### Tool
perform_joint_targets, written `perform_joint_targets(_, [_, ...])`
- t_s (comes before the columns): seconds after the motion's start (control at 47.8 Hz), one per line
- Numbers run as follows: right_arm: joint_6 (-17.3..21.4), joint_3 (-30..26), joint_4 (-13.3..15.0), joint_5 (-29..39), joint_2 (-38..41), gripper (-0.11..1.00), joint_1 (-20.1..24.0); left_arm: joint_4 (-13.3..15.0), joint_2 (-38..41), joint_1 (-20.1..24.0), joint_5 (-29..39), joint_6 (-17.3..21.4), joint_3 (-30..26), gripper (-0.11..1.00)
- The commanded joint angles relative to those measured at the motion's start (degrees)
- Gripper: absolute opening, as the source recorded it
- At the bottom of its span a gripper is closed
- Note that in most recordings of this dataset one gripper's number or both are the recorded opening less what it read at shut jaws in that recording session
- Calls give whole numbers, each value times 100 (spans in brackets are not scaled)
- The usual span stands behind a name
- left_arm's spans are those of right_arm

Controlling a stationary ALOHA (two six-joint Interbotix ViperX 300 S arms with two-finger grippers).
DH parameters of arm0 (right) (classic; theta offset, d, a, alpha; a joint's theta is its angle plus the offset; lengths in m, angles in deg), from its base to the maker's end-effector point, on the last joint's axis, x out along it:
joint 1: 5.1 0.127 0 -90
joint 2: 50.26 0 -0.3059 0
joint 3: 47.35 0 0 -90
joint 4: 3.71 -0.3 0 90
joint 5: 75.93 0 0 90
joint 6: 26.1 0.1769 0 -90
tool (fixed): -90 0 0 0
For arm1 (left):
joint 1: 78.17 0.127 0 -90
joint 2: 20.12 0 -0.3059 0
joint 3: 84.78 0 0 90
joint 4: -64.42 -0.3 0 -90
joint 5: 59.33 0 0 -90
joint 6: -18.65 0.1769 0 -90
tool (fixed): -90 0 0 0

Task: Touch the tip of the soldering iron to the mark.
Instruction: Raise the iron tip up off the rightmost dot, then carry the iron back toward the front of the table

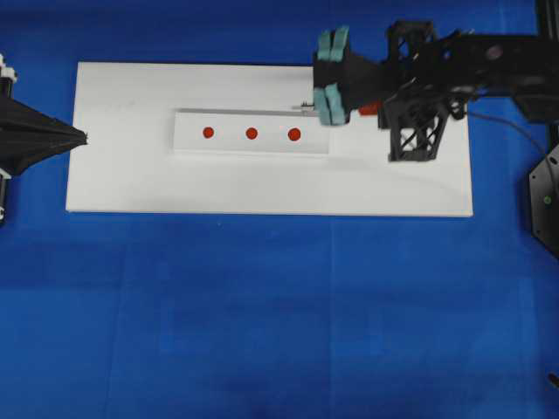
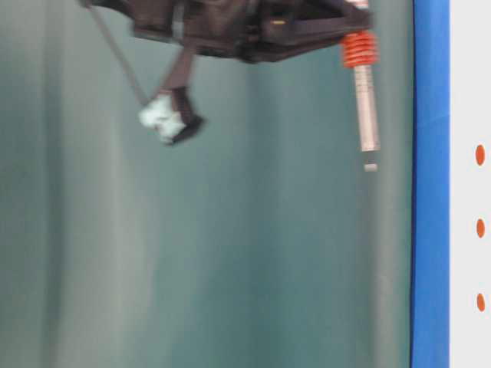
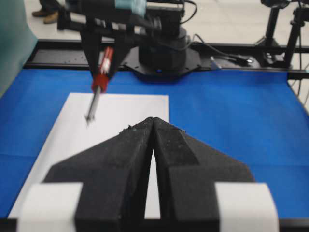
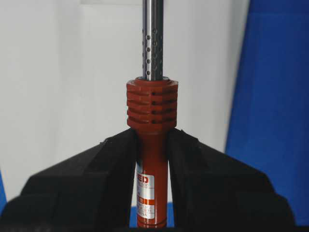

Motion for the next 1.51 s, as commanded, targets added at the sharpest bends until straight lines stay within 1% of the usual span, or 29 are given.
perform_joint_targets(0.0, [18, -255, 114, 193, -316, 6, -18, -9, 26, 0, -62, 0, -44, 0])
perform_joint_targets(0.147, [35, -255, 158, 281, -404, 6, -18, -9, 26, 0, -62, 0, -44, 0])
perform_joint_targets(0.398, [53, -246, 149, 176, -404, 6, -9, -9, 26, 0, -62, -26, -44, 0])
perform_joint_targets(0.524, [79, -237, 79, 193, -413, 6, 0, -9, 26, 0, -62, -26, -44, 0])
perform_joint_targets(0.649, [308, -185, -18, 211, -439, 6, 176, -9, 26, 0, -62, -18, -44, 0])
perform_joint_targets(0.754, [686, -123, -18, 246, -483, 6, 431, -9, 26, 0, -62, -26, -44, 0])
perform_joint_targets(0.88, [1222, -44, 0, 255, -536, 6, 932, -9, 26, 0, -62, -26, -44, 0])
perform_joint_targets(1.026, [1881, -9, 18, 255, -545, 6, 1608, -9, 26, 0, -62, -26, -44, 0])
perform_joint_targets(1.047, [2039, -9, 18, 255, -536, 6, 1775, -9, 26, 0, -62, -26, -44, 0])
perform_joint_targets(1.11, [2329, 0, 26, 255, -519, 6, 2083, -9, 18, 9, -62, -35, -44, 0])
perform_joint_targets(1.257, [3059, -18, 132, 255, -492, 6, 2830, 0, 18, 0, -70, -44, -44, 0])
perform_joint_targets(1.382, [3621, -26, 255, 255, -466, 6, 3278, -9, 18, 0, -123, -44, -44, 0])
perform_joint_targets(1.487, [3876, -26, 299, 255, -439, 6, 3489, -9, 18, 0, -141, -44, -44, 0])
